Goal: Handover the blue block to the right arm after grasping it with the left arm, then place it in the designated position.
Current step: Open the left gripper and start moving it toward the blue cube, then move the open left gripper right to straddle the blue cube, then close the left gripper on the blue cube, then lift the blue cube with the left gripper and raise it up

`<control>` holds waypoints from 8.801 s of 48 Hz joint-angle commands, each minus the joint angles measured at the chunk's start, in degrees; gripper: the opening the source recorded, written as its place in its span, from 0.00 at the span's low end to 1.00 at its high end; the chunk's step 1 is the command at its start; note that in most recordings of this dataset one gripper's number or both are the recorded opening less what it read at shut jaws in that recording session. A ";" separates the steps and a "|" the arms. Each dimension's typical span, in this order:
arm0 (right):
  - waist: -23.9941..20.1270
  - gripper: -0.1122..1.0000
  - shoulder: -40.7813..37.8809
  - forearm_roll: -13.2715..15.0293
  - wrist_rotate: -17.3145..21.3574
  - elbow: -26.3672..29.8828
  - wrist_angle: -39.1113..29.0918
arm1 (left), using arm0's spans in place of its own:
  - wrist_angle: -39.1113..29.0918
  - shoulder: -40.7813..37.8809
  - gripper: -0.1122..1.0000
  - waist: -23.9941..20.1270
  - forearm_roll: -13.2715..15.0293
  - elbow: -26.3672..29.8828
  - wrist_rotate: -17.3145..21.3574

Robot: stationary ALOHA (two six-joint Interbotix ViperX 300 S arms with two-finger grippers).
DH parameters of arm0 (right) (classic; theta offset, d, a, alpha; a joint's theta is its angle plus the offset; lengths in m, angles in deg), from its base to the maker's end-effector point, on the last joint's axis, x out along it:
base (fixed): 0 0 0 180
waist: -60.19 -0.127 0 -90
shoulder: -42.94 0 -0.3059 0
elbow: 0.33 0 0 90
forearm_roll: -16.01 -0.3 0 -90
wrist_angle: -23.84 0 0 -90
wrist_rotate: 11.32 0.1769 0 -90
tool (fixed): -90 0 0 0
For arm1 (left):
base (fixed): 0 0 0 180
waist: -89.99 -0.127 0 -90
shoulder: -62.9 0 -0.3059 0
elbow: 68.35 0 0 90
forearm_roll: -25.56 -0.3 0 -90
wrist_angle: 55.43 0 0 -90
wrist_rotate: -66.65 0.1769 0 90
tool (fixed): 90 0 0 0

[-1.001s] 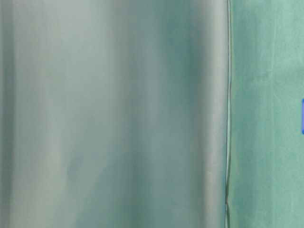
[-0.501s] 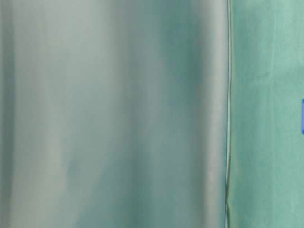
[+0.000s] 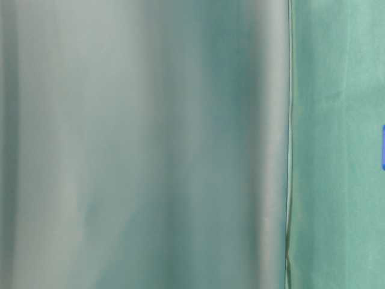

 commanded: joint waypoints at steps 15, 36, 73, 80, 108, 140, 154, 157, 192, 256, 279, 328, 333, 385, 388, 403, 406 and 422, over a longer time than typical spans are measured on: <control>0.26 0.95 -0.35 -0.09 0.09 1.67 0.18 | 0.53 -0.53 0.99 0.09 0.00 1.58 0.09; 0.35 0.95 -0.53 0.00 0.09 1.76 0.44 | 2.37 -13.01 0.99 0.09 -0.09 8.79 0.53; 0.35 0.95 -1.49 0.00 0.09 1.76 1.05 | 4.75 -35.77 0.99 -0.09 -0.26 26.46 1.93; 0.26 0.95 -1.67 0.00 0.09 1.76 1.05 | 3.78 -35.95 0.99 -0.18 -0.18 26.72 1.76; 0.35 0.95 -2.02 0.00 0.09 1.76 0.88 | -27.95 -42.10 0.99 -0.18 -0.18 40.17 0.35; 0.26 0.95 -2.81 0.00 0.09 2.02 0.70 | -38.85 -45.79 0.99 0.00 -0.35 46.67 0.18; 0.35 0.95 -2.81 0.00 0.00 2.11 0.62 | -38.85 -45.88 0.99 -0.09 -0.35 46.76 0.18; 0.35 0.95 -2.72 0.00 0.00 2.11 0.62 | -38.85 -45.88 0.99 -0.09 -0.26 46.76 0.18; 0.26 0.95 -2.81 0.09 0.00 2.11 0.70 | -38.58 -45.88 0.99 0.09 -0.35 46.41 0.18; 0.35 0.95 -4.57 0.09 0.00 1.85 -0.62 | -15.82 -64.51 0.99 1.23 -0.09 37.27 -0.62; 0.26 0.95 -4.57 0.09 0.00 1.85 -0.70 | -13.80 -68.47 0.99 1.14 -0.09 37.00 -0.62; 0.26 0.95 -4.57 0.09 0.09 1.85 -0.70 | -16.08 -64.07 0.52 1.14 -0.26 37.27 -0.53; 0.26 0.95 -4.57 0.18 0.00 1.85 -0.70 | -18.11 -61.44 0.52 1.05 -0.26 37.35 -0.53; 0.35 0.95 -4.57 0.09 0.09 1.93 -1.14 | -33.05 -39.11 0.52 1.14 -0.53 43.51 -0.26; 0.35 0.95 -4.48 0.09 0.09 1.93 -1.14 | -33.40 -38.67 0.52 1.14 -0.62 43.68 -0.26; 0.26 0.95 -4.57 0.09 0.09 1.93 -1.23 | -33.40 -38.58 0.52 1.23 -0.62 43.59 -0.26; 0.35 0.95 -4.57 0.09 0.09 1.93 -1.14 | -33.40 -38.58 0.52 1.14 -0.62 43.59 -0.26; 0.35 0.95 -4.57 0.09 0.09 1.93 -1.32 | -33.40 -38.58 0.52 1.14 -0.70 43.59 -0.26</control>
